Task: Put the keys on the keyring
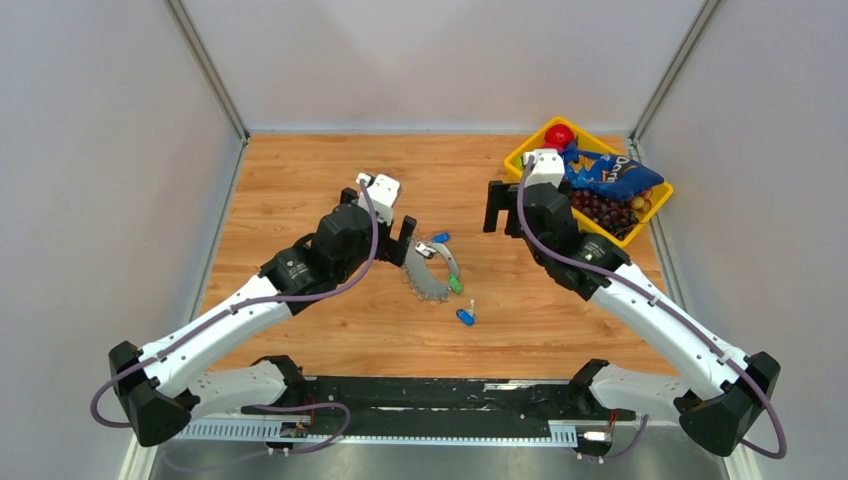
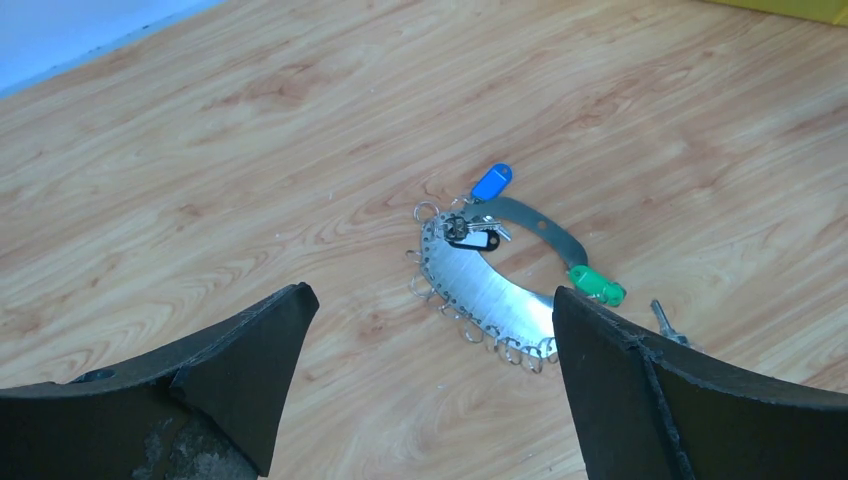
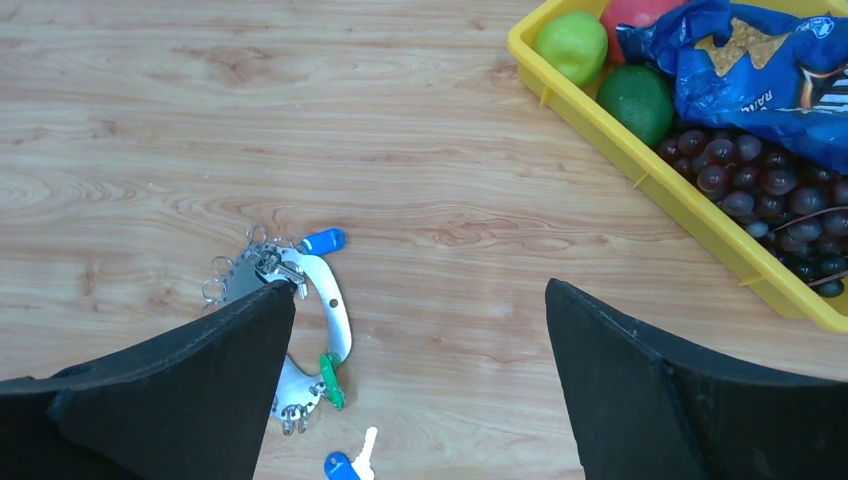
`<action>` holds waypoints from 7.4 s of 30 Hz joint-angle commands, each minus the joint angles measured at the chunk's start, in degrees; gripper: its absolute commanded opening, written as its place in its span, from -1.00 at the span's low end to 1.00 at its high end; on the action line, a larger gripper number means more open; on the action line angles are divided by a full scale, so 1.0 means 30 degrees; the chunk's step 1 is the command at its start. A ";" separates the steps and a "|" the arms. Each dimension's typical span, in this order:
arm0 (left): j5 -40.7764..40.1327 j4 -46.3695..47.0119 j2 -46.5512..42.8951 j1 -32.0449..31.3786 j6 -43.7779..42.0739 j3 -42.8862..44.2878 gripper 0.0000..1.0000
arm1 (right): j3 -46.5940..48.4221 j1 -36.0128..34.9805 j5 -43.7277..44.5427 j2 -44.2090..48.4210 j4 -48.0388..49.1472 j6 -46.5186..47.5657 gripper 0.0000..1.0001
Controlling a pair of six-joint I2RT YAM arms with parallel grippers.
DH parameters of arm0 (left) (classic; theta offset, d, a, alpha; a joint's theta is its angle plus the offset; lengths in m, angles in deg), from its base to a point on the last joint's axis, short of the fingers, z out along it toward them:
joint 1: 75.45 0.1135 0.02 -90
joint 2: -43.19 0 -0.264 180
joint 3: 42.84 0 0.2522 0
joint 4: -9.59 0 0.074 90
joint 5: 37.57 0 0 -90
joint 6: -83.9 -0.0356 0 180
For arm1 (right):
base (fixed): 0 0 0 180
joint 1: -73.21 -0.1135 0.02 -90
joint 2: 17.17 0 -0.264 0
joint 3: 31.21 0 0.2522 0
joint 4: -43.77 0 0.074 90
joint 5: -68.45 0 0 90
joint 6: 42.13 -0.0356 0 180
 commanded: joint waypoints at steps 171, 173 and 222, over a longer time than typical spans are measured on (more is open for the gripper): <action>1.8401 1.4350 -0.7468 -0.0044 0.6479 -0.5450 0.73 | -0.2504 -0.4346 -2.1250 0.5757 1.1158 0.5925 -1.00; 1.8440 1.4414 -0.7444 -0.0017 0.6484 -0.5453 0.64 | -0.2429 -0.4385 -2.1250 0.5716 1.1400 0.5932 -1.00; 1.8280 1.5242 -0.8120 -0.0062 0.6150 -0.5944 0.22 | -0.2441 -0.5691 -2.0044 0.4086 1.4770 0.3435 -1.00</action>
